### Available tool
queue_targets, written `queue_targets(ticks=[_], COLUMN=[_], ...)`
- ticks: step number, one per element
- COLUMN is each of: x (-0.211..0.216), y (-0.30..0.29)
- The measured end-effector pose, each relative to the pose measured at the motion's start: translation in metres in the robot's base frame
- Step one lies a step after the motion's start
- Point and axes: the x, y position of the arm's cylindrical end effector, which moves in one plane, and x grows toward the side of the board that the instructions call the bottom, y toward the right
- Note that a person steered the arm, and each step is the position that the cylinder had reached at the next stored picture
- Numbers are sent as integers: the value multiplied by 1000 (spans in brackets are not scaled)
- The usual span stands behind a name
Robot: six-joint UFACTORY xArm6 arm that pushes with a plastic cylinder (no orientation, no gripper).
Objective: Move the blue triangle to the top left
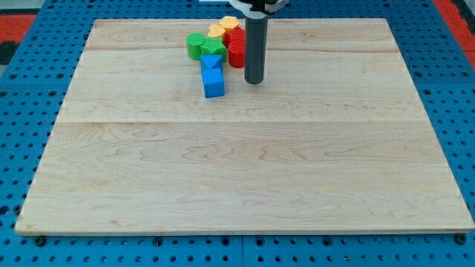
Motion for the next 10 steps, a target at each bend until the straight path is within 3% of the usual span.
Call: queue_targets(ticks=[1,2,3,4,5,6,7,8,10], x=[0,0,-2,-42,-109,-93,-2,-7,-19], y=[0,38,126,181,180,116,54,-36,-104])
